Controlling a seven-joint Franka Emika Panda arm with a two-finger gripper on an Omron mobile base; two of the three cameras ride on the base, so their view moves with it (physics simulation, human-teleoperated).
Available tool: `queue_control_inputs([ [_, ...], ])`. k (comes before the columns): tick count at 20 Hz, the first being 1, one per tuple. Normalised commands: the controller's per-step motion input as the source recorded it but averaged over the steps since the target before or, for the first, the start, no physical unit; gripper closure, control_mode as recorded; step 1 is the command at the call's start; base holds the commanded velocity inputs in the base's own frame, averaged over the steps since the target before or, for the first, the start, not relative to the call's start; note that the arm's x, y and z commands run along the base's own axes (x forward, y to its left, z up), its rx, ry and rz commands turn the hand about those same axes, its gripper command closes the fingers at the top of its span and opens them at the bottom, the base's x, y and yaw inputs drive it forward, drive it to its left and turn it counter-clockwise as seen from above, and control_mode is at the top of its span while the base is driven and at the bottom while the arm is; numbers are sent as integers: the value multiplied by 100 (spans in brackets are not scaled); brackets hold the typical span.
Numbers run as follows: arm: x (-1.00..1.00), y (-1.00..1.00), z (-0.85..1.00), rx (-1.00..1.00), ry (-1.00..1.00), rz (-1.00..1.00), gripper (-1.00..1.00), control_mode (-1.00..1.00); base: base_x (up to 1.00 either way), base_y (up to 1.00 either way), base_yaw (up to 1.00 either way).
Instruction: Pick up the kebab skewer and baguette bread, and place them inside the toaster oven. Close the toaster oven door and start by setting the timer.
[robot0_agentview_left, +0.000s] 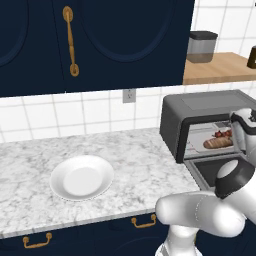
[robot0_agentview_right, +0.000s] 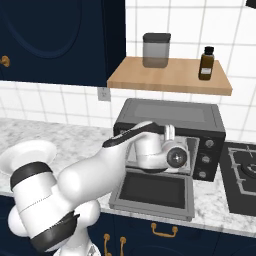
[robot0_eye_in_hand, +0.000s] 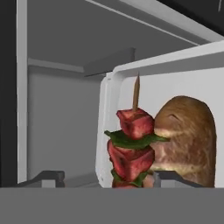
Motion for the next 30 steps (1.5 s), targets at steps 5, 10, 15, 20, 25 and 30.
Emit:
queue_control_inputs([
  [5, 2, -18, 31, 9, 0, 0, -100, -100, 0, 0, 0],
  [10, -19, -38, 21, 5, 0, 0, -100, -100, 0, 0, 0],
  [15, -43, -50, 5, 0, 0, 0, -100, -100, 0, 0, 0],
  [20, -37, -7, 0, -4, 1, 5, -100, -100, 0, 0, 0],
  [25, -8, 4, 0, -3, 0, 3, -100, -100, 0, 0, 0],
  [30, -5, 6, 0, -32, -3, 19, -100, -100, 0, 0, 0],
])
